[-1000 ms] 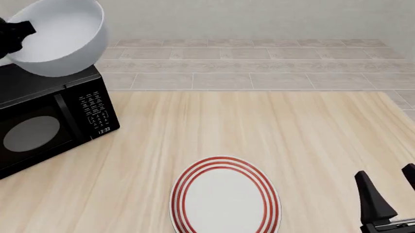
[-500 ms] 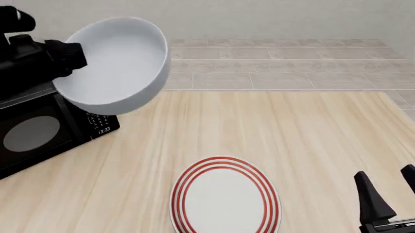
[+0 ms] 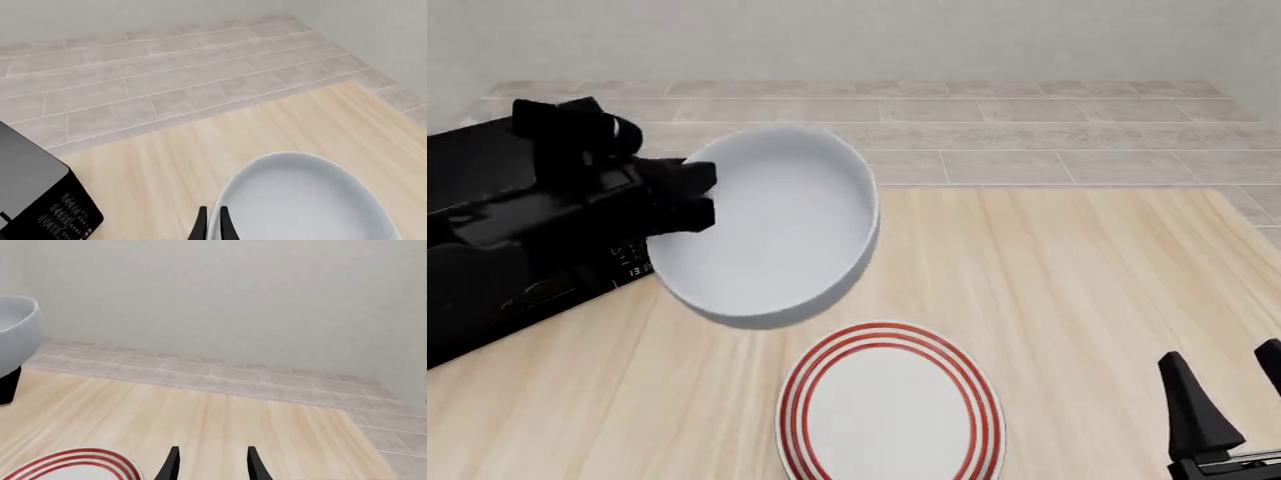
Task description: Pick up the white bowl and put it on the plate.
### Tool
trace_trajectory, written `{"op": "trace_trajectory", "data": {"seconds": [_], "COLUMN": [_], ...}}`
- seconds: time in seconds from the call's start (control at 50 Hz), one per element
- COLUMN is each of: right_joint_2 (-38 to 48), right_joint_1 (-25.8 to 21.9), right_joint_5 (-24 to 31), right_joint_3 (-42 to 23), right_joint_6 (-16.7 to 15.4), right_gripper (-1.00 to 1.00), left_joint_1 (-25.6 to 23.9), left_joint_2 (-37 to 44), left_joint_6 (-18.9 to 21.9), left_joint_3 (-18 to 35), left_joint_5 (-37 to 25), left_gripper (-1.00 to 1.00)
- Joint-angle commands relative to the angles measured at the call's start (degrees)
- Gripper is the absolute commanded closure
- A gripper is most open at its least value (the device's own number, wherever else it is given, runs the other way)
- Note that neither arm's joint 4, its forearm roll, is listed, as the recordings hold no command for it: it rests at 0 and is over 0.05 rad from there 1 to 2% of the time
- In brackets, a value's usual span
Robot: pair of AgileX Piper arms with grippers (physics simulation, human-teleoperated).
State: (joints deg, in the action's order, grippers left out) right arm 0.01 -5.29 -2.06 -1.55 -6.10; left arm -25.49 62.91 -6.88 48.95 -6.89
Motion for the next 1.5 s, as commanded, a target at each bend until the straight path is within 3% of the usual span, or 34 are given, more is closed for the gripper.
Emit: {"op": "trace_trajectory", "data": {"seconds": [0.02, 0.6, 1.16, 1.44, 1.5], "right_joint_2": [0.0, 0.0, 0.0, 0.0, 0.0], "right_joint_1": [0.4, 1.0, 1.2, 1.1, 1.0], "right_joint_5": [-0.2, -0.5, -0.4, -0.2, -0.2], "right_joint_3": [0.3, 1.3, 1.4, 1.5, 1.5], "right_joint_6": [0.3, 0.5, 0.2, 0.0, 0.0], "right_gripper": [-1.0, -1.0, -1.0, -1.0, -1.0], "left_joint_1": [-5.3, -15.0, -17.6, -15.7, -16.4], "left_joint_2": [2.6, 16.6, 32.2, 35.2, 36.7], "left_joint_6": [0.7, -0.5, -4.5, -3.7, -5.1], "left_joint_3": [-2.8, -5.8, -7.2, -7.1, -6.7], "left_joint_5": [3.9, 15.1, 25.7, 27.6, 28.4], "left_gripper": [1.0, 1.0, 1.0, 1.0, 1.0]}}
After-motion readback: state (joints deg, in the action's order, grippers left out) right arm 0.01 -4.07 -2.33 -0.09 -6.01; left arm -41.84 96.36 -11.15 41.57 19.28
